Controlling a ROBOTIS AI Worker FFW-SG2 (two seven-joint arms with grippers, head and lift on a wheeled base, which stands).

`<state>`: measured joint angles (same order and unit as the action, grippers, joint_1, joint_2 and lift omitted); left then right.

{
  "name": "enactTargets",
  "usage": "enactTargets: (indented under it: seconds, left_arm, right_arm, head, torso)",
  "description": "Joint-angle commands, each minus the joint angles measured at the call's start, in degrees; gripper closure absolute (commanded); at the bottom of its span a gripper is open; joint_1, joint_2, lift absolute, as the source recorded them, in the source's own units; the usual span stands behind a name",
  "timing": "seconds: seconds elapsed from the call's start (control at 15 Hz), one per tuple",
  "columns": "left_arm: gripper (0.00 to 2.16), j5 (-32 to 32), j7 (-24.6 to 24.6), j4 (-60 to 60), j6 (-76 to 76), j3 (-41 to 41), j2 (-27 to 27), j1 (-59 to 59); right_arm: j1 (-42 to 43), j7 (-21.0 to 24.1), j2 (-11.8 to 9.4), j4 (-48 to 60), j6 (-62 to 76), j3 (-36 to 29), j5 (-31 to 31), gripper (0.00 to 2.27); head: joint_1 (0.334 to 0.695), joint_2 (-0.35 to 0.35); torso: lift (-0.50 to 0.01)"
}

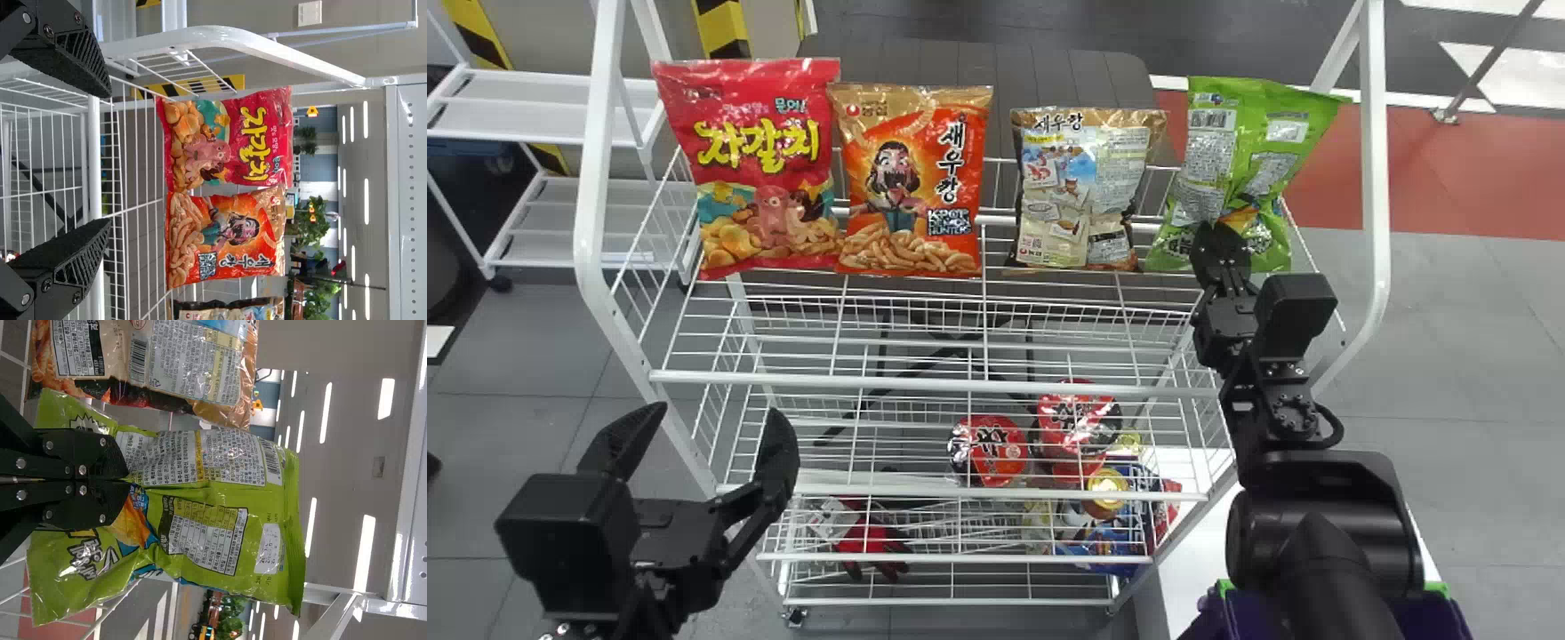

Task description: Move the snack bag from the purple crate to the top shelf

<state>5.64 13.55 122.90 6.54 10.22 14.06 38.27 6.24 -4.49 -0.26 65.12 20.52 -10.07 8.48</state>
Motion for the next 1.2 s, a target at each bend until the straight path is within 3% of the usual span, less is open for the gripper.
enactTargets:
  seconds: [0.0, 1.13]
  left_arm:
    - [0.16, -0.3, -0.2, -0.3, -3.1, 0.2, 0.0, 0.5]
    - [0.16, -0.5, -0.2, -1.8, -4.5, 0.2, 0.1, -0.1]
  right_arm:
    - [1.6, 0.7, 0.3, -2.8, 0.6, -0.2, 0.6, 1.98]
    - [3.9, 3.0, 0.3, -8.4, 3.4, -0.1, 4.3, 1.82]
  head:
    - [0.695, -0.112]
    - [0.695, -0.11]
  torso:
    - [0.0]
    - [0.0]
